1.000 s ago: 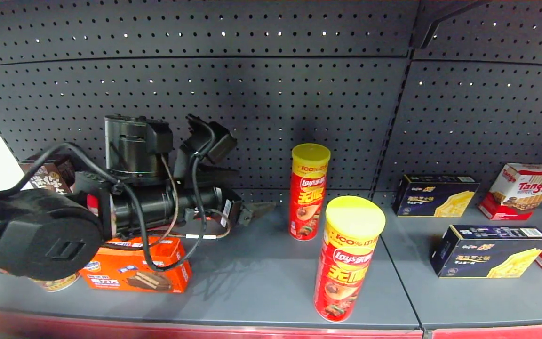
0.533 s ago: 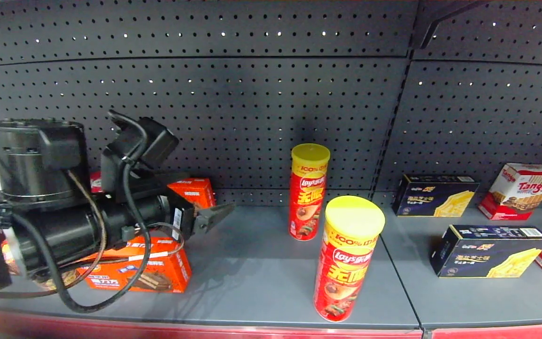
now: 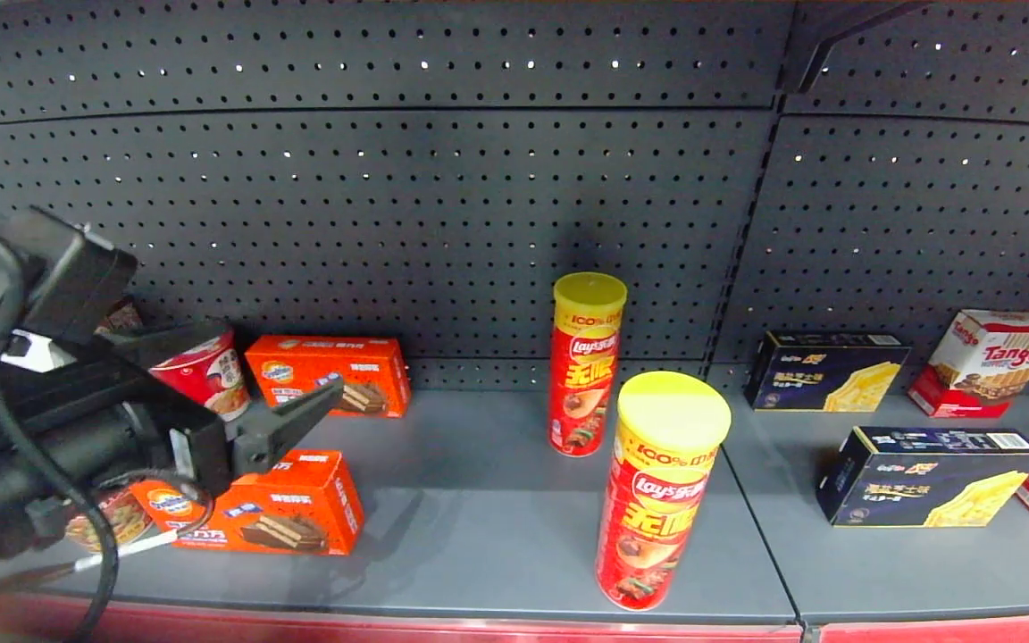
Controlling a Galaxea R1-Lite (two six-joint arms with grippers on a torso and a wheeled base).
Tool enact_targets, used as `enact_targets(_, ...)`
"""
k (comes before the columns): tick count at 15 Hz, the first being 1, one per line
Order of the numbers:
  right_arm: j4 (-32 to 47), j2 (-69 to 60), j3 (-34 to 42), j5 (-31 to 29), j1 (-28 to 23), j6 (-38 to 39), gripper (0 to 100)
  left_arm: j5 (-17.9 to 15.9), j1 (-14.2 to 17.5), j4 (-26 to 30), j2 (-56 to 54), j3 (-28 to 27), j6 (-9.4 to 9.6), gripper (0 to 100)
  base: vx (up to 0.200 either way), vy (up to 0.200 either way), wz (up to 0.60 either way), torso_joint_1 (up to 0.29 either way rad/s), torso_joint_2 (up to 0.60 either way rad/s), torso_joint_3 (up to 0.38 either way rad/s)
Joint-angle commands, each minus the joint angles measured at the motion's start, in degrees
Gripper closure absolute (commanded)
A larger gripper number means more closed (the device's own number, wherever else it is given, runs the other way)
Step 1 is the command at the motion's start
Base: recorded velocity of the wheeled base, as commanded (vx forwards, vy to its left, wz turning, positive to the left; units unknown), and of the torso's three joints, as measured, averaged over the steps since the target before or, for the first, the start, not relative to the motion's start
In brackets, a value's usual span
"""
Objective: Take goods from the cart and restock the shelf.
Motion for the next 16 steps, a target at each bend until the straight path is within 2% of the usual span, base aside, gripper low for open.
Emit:
enact_targets(1,-0.07,0.00,-0.01,-0.27,-0.41,1.24,0,1.05,0.05,-0.43,-9.82,9.87,0.03,0,0.000,0.000,0.00,0.000,0.00,0.000)
enact_targets(2,0.01,0.09,-0.10,-0.62,-0.85,1.24,0,1.14,0.05,-0.52,-11.75,12.59,0.03,0,0.000,0.000,0.00,0.000,0.00,0.000)
enact_targets(3,0.19,3.25,-4.67,-0.35,-1.20,1.33,0,1.14,-0.04,0.01,-13.95,14.53,0.12,0,0.000,0.000,0.00,0.000,0.00,0.000)
enact_targets(6,-0.07,21.80,-19.35,2.28,0.55,0.80,0,1.49,-0.04,-0.16,-14.30,13.91,0.03,0,0.000,0.000,0.00,0.000,0.00,0.000)
enact_targets(9,-4.91,33.49,-22.86,2.37,1.26,-2.63,0,1.23,-0.92,-0.16,-12.45,12.94,0.21,0,0.000,0.000,0.00,0.000,0.00,0.000)
enact_targets(11,-7.81,40.34,-24.27,2.28,1.96,-4.30,0,0.79,-1.01,-0.16,-10.52,10.13,0.21,0,0.000,0.000,0.00,0.000,0.00,0.000)
enact_targets(13,-8.25,43.95,-24.79,2.11,5.04,-4.30,0,0.70,-1.01,-0.08,-9.02,8.55,0.03,0,0.000,0.000,0.00,0.000,0.00,0.000)
enact_targets(15,-13.34,51.51,-25.85,-3.61,12.51,-4.03,0,0.26,-1.01,-0.52,-7.00,7.76,-0.06,0,0.000,0.000,0.00,0.000,0.00,0.000)
enact_targets(16,-18.27,55.90,-25.67,-6.77,15.23,-3.77,0,0.26,-1.01,-0.60,-6.39,7.41,-0.06,0,0.000,0.000,0.00,0.000,0.00,0.000)
